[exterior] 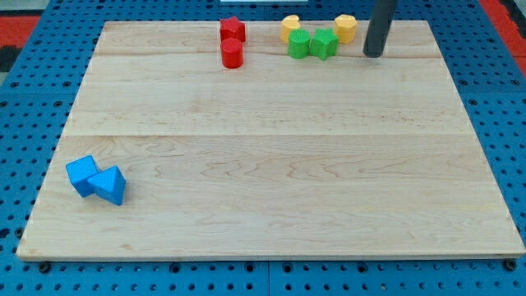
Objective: Move the group of green blocks to the top left corner of the board
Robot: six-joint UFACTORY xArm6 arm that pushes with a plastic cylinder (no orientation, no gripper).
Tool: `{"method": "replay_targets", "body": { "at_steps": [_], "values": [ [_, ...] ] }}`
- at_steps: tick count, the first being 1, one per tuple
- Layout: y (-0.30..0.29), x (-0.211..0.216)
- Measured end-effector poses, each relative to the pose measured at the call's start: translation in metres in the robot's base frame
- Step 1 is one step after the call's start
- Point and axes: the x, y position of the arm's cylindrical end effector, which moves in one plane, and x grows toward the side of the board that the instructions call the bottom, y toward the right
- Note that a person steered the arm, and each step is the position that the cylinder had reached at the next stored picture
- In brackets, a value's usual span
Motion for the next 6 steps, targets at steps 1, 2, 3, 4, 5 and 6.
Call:
{"method": "replay_targets", "body": {
  "at_steps": [1, 2, 3, 4, 5, 6],
  "values": [
    [-0.077, -0.004],
    [-0.108, -0.016],
    [-0.110, -0.021],
    [-0.110, -0.033],
    [-0.101, -0.053],
    [-0.090, -0.063]
  ]
}}
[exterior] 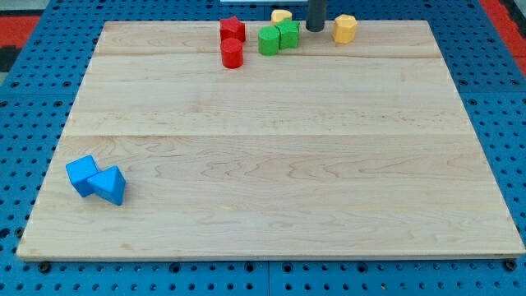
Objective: Move the group of green blocks to the top left corner of the board
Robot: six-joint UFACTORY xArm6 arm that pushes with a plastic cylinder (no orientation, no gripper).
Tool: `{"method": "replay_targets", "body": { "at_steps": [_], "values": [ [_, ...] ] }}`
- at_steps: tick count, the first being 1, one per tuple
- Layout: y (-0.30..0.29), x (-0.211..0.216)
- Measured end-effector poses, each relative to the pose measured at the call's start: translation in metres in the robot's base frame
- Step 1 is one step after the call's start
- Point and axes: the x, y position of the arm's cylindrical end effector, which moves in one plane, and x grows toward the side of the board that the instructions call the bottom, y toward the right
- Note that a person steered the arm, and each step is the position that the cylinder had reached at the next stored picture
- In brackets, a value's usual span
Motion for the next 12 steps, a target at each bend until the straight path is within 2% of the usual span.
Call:
{"method": "replay_targets", "body": {
  "at_steps": [3, 4, 5, 8, 10, 11, 12],
  "values": [
    [-0.004, 0.032],
    [0.020, -0.008],
    [0.003, -0.010],
    [-0.064, 0.025],
    [-0.147, 0.074],
    [-0.193, 0.075],
    [-0.181, 0.100]
  ]
}}
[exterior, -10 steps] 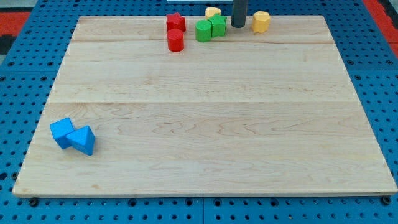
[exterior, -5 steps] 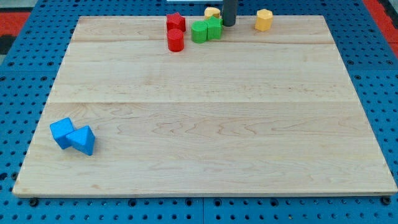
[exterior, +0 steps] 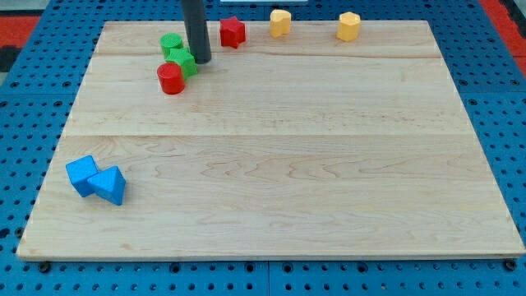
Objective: Move the group of green blocks to the top left corner of the board
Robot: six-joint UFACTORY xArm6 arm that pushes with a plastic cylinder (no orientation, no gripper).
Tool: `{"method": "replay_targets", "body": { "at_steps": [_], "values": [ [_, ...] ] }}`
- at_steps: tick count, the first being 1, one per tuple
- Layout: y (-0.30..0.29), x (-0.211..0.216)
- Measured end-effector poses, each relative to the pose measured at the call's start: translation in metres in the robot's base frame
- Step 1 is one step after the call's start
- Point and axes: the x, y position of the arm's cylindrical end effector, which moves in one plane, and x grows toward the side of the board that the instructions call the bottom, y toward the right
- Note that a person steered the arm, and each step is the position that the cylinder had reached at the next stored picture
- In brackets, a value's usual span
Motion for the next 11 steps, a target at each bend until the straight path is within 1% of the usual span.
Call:
{"method": "replay_targets", "body": {
  "at_steps": [1, 2, 3, 4, 5, 6, 7, 8, 9, 10, 11],
  "values": [
    [0.001, 0.039],
    [-0.045, 0.024],
    [-0.099, -0.011],
    [-0.125, -0.028],
    [-0.113, -0.003],
    [-0.062, 0.006],
    [-0.033, -0.003],
    [-0.024, -0.018],
    [-0.040, -0.045],
    [-0.051, -0.053],
    [-0.035, -0.053]
  ]
}}
